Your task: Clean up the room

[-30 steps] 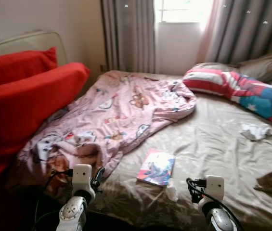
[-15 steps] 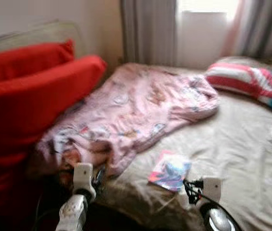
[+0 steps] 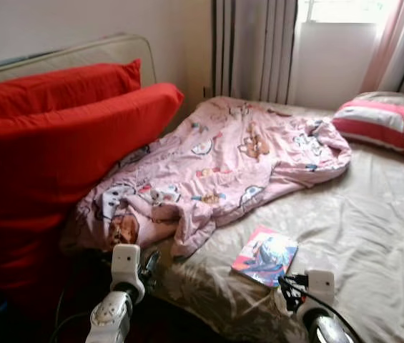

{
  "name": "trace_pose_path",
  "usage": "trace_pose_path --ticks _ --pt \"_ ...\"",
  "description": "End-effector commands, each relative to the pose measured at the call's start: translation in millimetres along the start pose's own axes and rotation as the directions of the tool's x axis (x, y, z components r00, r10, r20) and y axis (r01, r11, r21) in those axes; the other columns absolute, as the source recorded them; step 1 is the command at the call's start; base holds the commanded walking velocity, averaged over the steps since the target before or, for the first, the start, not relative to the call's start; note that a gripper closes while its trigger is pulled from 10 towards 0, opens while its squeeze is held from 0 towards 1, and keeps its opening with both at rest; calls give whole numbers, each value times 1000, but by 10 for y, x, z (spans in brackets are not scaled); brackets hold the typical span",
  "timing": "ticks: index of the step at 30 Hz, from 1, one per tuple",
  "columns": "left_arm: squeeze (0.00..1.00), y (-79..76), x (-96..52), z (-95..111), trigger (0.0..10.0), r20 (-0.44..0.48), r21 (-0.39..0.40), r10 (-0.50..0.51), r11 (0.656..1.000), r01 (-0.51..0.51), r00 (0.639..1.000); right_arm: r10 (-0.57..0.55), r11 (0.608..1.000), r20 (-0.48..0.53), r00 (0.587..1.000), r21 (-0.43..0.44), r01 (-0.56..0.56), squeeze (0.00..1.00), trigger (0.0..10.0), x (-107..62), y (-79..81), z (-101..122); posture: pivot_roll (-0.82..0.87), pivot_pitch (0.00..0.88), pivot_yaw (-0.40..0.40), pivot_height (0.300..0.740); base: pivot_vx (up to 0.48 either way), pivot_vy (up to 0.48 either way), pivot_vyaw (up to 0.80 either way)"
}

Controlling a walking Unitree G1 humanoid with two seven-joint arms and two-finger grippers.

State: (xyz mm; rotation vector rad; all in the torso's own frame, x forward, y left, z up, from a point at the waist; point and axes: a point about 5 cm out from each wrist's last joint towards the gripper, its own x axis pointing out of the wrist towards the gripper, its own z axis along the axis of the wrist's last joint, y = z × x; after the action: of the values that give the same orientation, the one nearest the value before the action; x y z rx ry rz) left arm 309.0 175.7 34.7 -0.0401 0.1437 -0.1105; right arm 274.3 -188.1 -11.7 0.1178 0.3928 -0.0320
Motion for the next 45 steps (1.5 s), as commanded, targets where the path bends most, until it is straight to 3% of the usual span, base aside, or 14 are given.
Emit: trace_pose_path --ticks 1,15,19,45 --pt "0 27 -24 -36 10000 -18 1 5 1000 -5 1000 -14 1000 -31 999 13 14 0 10000 -12 2 -54 -86 0 35 618 0 0 0" --pt "0 30 -51 -79 10000 -32 -2 2 1000 -2 999 -16 1000 -89 996 13 17 0 10000 -44 -46 -138 -90 0 39 618 152 0 0" --pt "0 36 -56 -78 10000 -30 0 0 1000 0 1000 3 1000 -108 994 -22 -5 0 10000 -43 -33 -151 -90 0 41 618 283 0 0" --pt "0 50 -45 -58 10000 -27 8 -3 1000 3 1000 11 1000 -63 998 -9 -12 0 10000 -4 -7 -61 -83 17 46 618 257 0 0"
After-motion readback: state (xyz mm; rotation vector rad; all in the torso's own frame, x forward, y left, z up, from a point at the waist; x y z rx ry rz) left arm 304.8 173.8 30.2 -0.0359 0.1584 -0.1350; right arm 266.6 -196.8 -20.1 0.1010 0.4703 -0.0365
